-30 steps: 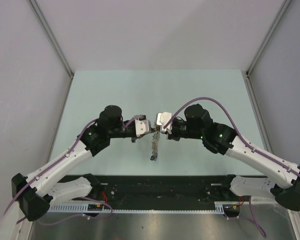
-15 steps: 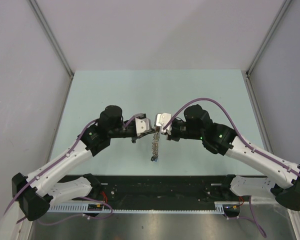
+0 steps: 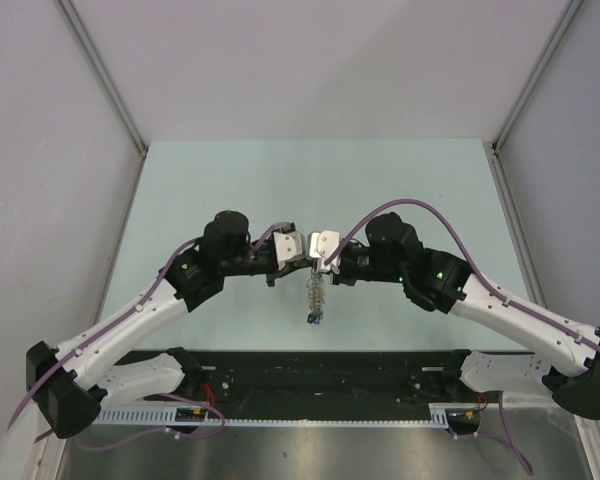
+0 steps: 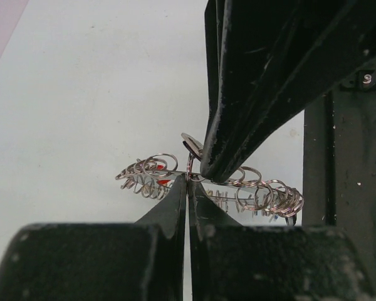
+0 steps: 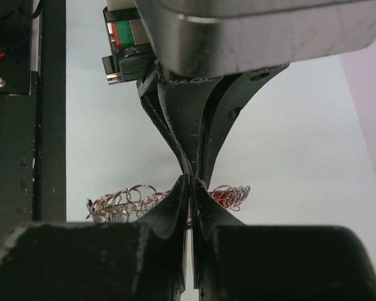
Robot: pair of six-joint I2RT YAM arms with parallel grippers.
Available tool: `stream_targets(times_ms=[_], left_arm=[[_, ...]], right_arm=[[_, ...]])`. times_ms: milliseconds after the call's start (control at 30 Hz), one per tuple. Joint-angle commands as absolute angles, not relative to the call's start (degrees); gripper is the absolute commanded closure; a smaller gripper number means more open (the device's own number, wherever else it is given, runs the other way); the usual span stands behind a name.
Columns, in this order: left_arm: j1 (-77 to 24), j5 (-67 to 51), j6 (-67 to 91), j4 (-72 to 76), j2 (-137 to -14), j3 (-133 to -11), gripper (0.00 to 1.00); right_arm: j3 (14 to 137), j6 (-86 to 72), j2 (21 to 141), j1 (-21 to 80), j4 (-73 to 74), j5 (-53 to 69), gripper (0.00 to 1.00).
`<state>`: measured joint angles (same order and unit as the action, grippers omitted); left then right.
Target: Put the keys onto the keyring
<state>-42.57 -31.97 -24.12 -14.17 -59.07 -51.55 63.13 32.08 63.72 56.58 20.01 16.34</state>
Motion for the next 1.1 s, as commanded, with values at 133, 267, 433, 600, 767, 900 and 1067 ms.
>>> stream_targets(times_ms=[133, 267, 433, 600, 767, 900, 1067], left_arm=[[-41.3, -30.1, -20.7, -5.7, -56.7, -53.3, 1.0], [-41.0, -30.5, -20.5, -5.1, -56.4, -52.9, 1.0], [-40.9, -31.0, -20.7, -4.6, -56.1, -52.6, 0.99], [-40.8, -31.4, -20.7, -4.4, -55.9, -52.6, 1.0], [-40.8, -31.9, -21.2, -4.6, -56.2, -52.3, 1.0], [-40.8, -30.5, -21.6, -4.7, -56.1, -52.2, 1.0], [-40.7, -24.4, -22.7, -6.8, -55.2, -52.4, 1.0]], right_arm=[[63.7, 30.4, 61.2, 57.4, 20.1, 14.2, 0.95], [62.7, 29.6, 60.5, 56.9, 20.0, 12.9, 0.96], [61.4, 28.0, 59.7, 55.8, 18.6, 12.4, 0.95], [59.9, 26.4, 57.9, 54.0, 16.7, 13.0, 0.96], [59.4, 24.8, 57.1, 51.9, 15.4, 16.4, 1.0], [59.1, 23.1, 57.3, 49.8, 15.7, 17.0, 1.0], [58.0, 15.1, 57.0, 45.2, 17.8, 13.9, 1.0]])
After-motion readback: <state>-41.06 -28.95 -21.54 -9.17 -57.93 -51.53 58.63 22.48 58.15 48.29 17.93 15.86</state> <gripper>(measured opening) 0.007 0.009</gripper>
